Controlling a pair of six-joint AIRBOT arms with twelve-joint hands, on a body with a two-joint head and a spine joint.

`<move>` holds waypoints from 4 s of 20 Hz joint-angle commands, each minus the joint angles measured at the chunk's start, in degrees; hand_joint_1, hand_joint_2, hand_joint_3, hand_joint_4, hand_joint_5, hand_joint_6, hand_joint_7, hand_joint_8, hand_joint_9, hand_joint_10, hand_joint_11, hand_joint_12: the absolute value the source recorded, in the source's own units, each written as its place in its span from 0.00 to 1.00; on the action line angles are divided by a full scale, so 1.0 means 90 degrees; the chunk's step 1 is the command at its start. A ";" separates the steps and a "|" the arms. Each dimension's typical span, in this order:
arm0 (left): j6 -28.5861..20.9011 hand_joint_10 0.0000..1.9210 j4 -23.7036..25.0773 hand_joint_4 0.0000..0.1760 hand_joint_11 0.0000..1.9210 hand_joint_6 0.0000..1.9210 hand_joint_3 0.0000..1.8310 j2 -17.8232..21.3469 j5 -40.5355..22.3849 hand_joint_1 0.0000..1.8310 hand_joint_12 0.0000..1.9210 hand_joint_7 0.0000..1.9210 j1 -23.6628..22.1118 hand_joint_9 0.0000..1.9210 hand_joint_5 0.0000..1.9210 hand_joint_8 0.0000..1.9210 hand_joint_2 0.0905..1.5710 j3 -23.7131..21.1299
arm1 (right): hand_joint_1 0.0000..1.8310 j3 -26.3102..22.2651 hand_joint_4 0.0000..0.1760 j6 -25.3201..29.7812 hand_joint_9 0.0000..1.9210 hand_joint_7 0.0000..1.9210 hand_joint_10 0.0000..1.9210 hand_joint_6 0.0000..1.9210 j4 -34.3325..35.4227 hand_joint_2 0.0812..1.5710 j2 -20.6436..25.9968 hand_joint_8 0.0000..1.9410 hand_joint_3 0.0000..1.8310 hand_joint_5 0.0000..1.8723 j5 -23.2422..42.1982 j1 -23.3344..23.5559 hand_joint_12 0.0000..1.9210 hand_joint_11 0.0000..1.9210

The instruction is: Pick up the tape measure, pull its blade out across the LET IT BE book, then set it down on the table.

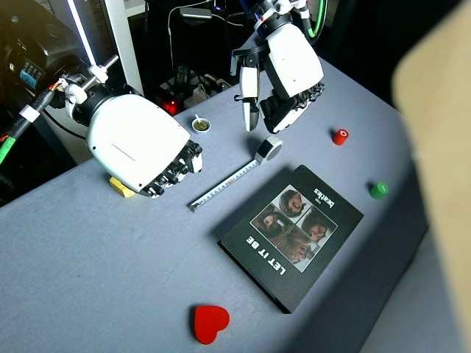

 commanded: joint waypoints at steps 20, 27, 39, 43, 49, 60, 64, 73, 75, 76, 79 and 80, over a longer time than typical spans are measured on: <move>0.1195 0.00 0.0574 0.00 0.06 0.00 0.00 0.1032 0.1840 0.30 0.28 0.16 -0.0069 0.15 0.14 0.00 0.60 0.0724 | 0.14 -0.0046 0.06 0.0048 0.04 0.05 0.00 0.00 -0.0646 0.66 0.0029 0.00 0.00 0.05 0.0226 -0.0034 0.21 0.00; -0.3493 0.00 0.3945 0.00 0.08 0.00 0.00 0.1352 0.3416 0.39 0.26 0.19 0.0444 0.18 0.15 0.00 0.57 0.1175 | 0.21 -0.0052 0.00 0.0049 0.05 0.06 0.00 0.00 -0.0688 0.66 0.0037 0.00 0.00 0.04 0.0221 -0.0061 0.24 0.00; -1.0420 0.00 0.8580 0.00 0.10 0.00 0.00 0.1826 0.2359 0.60 0.26 0.23 0.4324 0.20 0.22 0.00 0.66 0.1133 | 0.22 -0.0060 0.00 0.0049 0.09 0.08 0.00 0.00 -0.0742 0.66 0.0046 0.00 0.00 0.06 0.0234 -0.0087 0.34 0.00; -1.0875 0.00 0.8946 0.00 0.14 0.00 0.00 0.1533 0.2153 0.60 0.27 0.27 0.4771 0.23 0.23 0.00 0.67 0.1359 | 0.22 -0.0061 0.00 0.0049 0.09 0.09 0.00 0.00 -0.0750 0.66 0.0046 0.00 0.00 0.07 0.0234 -0.0088 0.34 0.00; -1.1068 0.00 0.9105 0.00 0.17 0.00 0.00 0.1172 0.1891 0.60 0.24 0.31 0.5196 0.27 0.26 0.00 0.67 0.1750 | 0.22 -0.0064 0.00 0.0049 0.10 0.10 0.00 0.00 -0.0764 0.66 0.0045 0.00 0.00 0.08 0.0234 -0.0088 0.36 0.00; -1.1084 0.00 0.9180 0.00 0.20 0.00 0.00 0.0938 0.1715 0.60 0.20 0.32 0.5560 0.29 0.27 0.00 0.68 0.1861 | 0.22 -0.0067 0.00 0.0049 0.10 0.11 0.00 0.00 -0.0783 0.65 0.0045 0.00 0.00 0.08 0.0224 -0.0096 0.35 0.00; -1.1075 0.00 0.9179 0.00 0.20 0.00 0.00 0.0823 0.1711 0.60 0.20 0.32 0.5572 0.29 0.28 0.00 0.68 0.1975 | 0.23 -0.0068 0.00 0.0049 0.12 0.12 0.00 0.00 -0.0794 0.65 0.0045 0.00 0.00 0.09 0.0213 -0.0097 0.39 0.00; -1.0967 0.00 0.9149 0.00 0.20 0.00 0.00 0.0669 0.1712 0.61 0.19 0.31 0.5647 0.27 0.27 0.00 0.68 0.2153 | 0.24 -0.0069 0.00 0.0049 0.12 0.13 0.00 0.00 -0.0811 0.63 0.0047 0.00 0.00 0.10 0.0213 -0.0098 0.40 0.00; -1.0952 0.00 0.9148 0.00 0.19 0.00 0.00 0.0638 0.1712 0.61 0.19 0.31 0.5693 0.28 0.27 0.00 0.68 0.2188 | 0.24 -0.0069 0.00 0.0049 0.11 0.12 0.00 0.00 -0.0813 0.63 0.0046 0.00 0.00 0.09 0.0214 -0.0098 0.40 0.00; -1.0943 0.00 0.9148 0.00 0.19 0.00 0.00 0.0618 0.1712 0.61 0.19 0.32 0.5724 0.28 0.27 0.00 0.68 0.2209 | 0.24 -0.0073 0.00 0.0048 0.11 0.12 0.00 0.00 -0.0820 0.63 0.0045 0.00 0.00 0.09 0.0213 -0.0106 0.40 0.00; -1.0942 0.00 0.9150 0.00 0.20 0.00 0.00 0.0583 0.1712 0.61 0.19 0.31 0.5796 0.28 0.27 0.00 0.68 0.2248 | 0.25 -0.0075 0.00 0.0049 0.12 0.13 0.00 0.00 -0.0821 0.63 0.0048 0.00 0.00 0.09 0.0223 -0.0110 0.39 0.00; -1.0933 0.00 0.9150 0.00 0.20 0.00 0.00 0.0569 0.1712 0.61 0.19 0.31 0.5808 0.28 0.27 0.00 0.68 0.2259 | 0.25 -0.0075 0.00 0.0049 0.12 0.13 0.00 0.00 -0.0821 0.63 0.0048 0.00 0.00 0.09 0.0223 -0.0110 0.39 0.00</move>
